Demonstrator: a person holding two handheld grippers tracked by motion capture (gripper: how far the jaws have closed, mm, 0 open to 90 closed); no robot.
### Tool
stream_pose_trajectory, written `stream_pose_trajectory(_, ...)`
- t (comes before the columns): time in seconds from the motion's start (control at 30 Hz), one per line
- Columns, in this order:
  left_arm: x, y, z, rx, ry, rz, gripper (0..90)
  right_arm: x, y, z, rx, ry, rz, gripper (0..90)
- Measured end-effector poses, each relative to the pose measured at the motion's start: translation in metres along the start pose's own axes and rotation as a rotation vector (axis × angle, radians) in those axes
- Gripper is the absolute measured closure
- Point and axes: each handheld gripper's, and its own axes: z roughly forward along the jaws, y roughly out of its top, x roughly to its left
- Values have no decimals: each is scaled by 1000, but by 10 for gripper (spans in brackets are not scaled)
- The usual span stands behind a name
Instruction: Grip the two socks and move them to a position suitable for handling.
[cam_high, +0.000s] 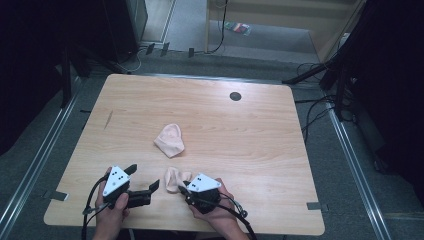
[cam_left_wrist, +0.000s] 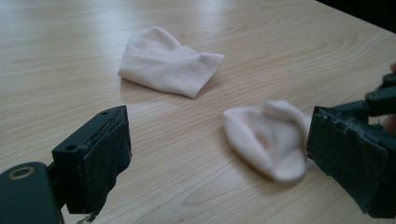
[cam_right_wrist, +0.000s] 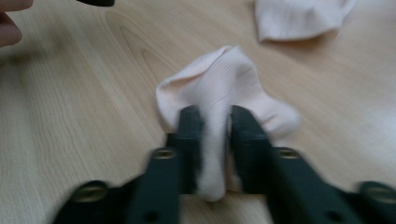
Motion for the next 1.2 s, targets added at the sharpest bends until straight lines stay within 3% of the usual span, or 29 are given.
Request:
stream_pose_trajectory(0.07,2,-1,1,5,-3,-7,69,-5,0,-2,-5,-7,42,541)
stream_pose_trajectory(0.13,3,-1,2,17,3,-16,72,-12,6,-14,-49,-26,112,506)
stream_pose_trajectory(0.23,2,-1,8,47,32,-34,182,-15,12,-27,-82,-85,189,592)
stream_pose_trajectory(0.3,0,-2,15,82,21,-41,219,-11,16,-26,-54,-103,226,629)
stream_pose_trajectory(0.43,0,-4,28,146,-15,-77,304,5,20,-6,0,-104,239,629)
stream_pose_trajectory(0.5,0,-4,31,157,-31,-81,347,8,22,1,2,-110,257,613)
stream_pose_trajectory(0.6,0,-5,36,177,-63,-73,431,11,25,12,24,-114,239,610)
stream_pose_trajectory(0.7,-2,-6,44,230,-75,-54,523,11,21,23,60,-120,240,674)
stream_pose_trajectory(0.8,-4,-6,48,254,-83,-37,673,10,16,26,61,-120,241,825)
stream_pose_trajectory(0.83,-5,-5,49,259,-87,-32,761,7,16,23,45,-115,245,849)
stream_pose_trajectory(0.9,-4,-5,49,266,-124,-28,796,6,16,20,36,-111,254,852)
stream_pose_trajectory(0.97,-4,-5,49,262,-124,-14,882,-1,16,10,-9,-98,295,852)
stream_pose_trajectory(1.07,-4,-6,47,263,-115,2,900,-11,14,-9,-74,-95,342,846)
stream_pose_trajectory(1.2,-4,-6,47,254,-104,-3,900,-26,2,-34,-104,-124,395,835)
